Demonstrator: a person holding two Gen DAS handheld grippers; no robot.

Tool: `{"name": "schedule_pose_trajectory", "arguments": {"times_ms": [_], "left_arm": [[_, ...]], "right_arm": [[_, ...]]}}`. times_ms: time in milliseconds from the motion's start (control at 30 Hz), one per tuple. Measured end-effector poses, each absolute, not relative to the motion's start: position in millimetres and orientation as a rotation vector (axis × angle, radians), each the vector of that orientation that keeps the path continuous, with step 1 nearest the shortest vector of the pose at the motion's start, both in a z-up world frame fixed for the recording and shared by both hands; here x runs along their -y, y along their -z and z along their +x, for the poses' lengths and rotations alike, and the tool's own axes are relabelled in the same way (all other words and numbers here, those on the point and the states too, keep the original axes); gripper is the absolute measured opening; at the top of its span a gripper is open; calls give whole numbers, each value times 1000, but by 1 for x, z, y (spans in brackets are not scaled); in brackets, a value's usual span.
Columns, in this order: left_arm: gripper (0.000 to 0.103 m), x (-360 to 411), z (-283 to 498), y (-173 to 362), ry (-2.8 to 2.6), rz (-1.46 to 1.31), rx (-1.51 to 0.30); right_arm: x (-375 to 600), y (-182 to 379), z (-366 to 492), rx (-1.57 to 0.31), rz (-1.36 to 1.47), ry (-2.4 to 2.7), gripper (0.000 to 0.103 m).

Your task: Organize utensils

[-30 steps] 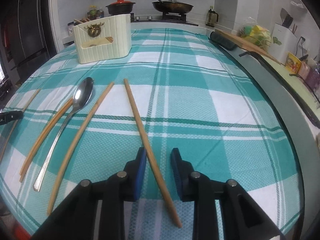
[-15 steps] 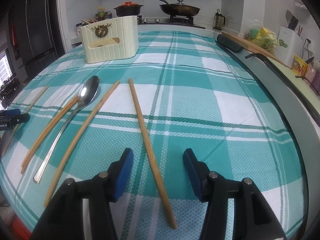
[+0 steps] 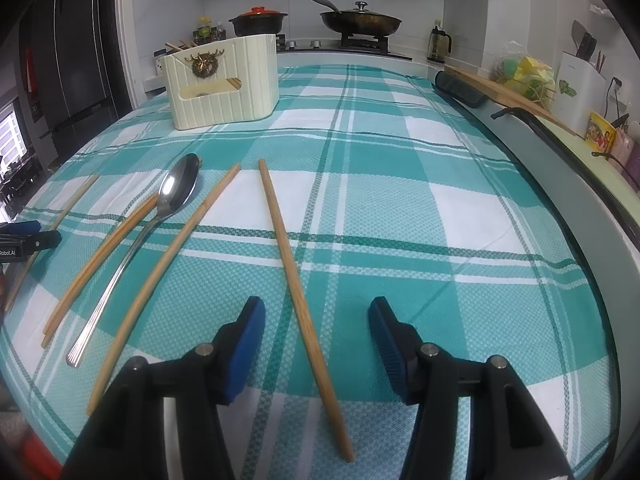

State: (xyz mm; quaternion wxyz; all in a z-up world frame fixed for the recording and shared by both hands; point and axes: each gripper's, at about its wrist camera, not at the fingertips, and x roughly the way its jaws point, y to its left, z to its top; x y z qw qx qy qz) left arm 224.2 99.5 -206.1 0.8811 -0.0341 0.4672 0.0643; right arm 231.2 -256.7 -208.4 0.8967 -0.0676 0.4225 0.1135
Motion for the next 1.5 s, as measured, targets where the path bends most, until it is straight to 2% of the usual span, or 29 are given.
{"name": "schedule_pose_trajectory", "arguments": {"times_ms": [300,600,867,1000,1100,1133,1167,1200,1233,1367,1500], "left_arm": [[103,-100,224,205,-123,-68,-992],[101,-116,236,187,-16,-94,-1063],[80,-118,283,190,17,-86,-1148],[76,-111,299,193,15,-47,-1172],[63,-108,308,191,9,-28,-1180],[50,-106,311,190,6,-24,-1177],[36,-106,314,189,0,-22,-1176],[28,-106,315,188,-4,-26,-1173],[7,-107,317,187,12,-52,-1173],[4,-113,316,179,6,-128,-1139],[4,-116,298,144,11,-161,-1038]], "right_arm": [[256,207,233,-889,-144,-240,56],[253,195,254,-1062,-247,-351,56],[226,184,305,-1114,-332,-475,56],[202,195,335,-1145,-383,-516,54],[187,206,356,-1170,-387,-522,54],[184,206,361,-1152,-378,-522,45],[181,206,366,-1151,-368,-526,41],[178,205,371,-1151,-352,-531,23],[175,205,374,-1152,-348,-528,7],[169,203,378,-1148,-332,-522,7],[178,175,366,-1059,-238,-529,7]]}}
